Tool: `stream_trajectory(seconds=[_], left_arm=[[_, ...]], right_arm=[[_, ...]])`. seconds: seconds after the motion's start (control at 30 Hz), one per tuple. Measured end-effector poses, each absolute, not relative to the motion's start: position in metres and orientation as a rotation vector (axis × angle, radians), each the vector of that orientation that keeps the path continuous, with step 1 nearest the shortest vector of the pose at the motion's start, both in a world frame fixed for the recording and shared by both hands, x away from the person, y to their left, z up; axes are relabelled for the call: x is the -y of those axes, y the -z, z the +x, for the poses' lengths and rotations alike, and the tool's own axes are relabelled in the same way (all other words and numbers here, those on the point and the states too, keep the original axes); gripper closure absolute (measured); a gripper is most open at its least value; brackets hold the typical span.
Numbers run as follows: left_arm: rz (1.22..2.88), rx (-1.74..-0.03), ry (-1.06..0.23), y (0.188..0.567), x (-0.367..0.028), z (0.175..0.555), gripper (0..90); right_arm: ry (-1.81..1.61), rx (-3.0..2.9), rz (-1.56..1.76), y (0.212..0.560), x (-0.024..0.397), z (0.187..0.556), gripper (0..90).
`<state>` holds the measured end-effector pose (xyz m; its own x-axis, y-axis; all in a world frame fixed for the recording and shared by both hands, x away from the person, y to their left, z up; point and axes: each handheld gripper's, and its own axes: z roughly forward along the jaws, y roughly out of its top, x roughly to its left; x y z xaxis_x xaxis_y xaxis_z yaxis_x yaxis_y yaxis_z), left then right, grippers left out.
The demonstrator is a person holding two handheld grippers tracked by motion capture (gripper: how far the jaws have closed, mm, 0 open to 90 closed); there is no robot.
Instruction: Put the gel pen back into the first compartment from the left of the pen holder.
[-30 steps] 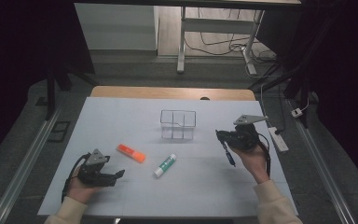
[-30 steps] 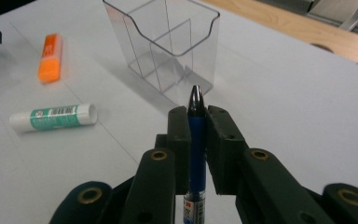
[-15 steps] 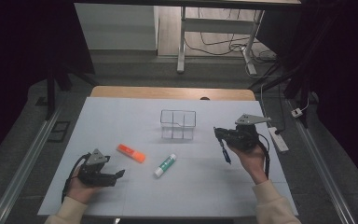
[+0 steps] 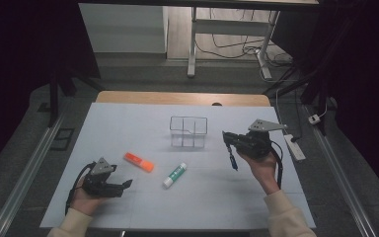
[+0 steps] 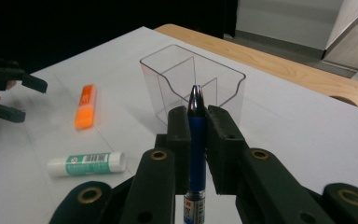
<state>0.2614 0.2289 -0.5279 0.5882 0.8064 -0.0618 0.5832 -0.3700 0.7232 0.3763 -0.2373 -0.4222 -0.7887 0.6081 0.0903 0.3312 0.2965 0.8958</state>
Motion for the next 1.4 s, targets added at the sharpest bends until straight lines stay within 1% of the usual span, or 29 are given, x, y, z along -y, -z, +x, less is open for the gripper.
stream_trajectory(seconds=[0.63, 1.13, 1.4], left_arm=[[2.092, -1.101, -0.394, 0.527, -0.229, 0.26, 16.9], [2.092, -1.104, -0.392, 0.527, -0.229, 0.26, 16.8], [2.092, -1.103, -0.385, 0.528, -0.229, 0.26, 16.8]], right_arm=[[-1.572, -2.233, 0.823, 0.416, 0.221, 0.379, 79.5], [-1.648, -2.186, 0.781, 0.403, 0.202, 0.386, 79.5], [-1.673, -2.162, 0.795, 0.403, 0.195, 0.393, 79.4]])
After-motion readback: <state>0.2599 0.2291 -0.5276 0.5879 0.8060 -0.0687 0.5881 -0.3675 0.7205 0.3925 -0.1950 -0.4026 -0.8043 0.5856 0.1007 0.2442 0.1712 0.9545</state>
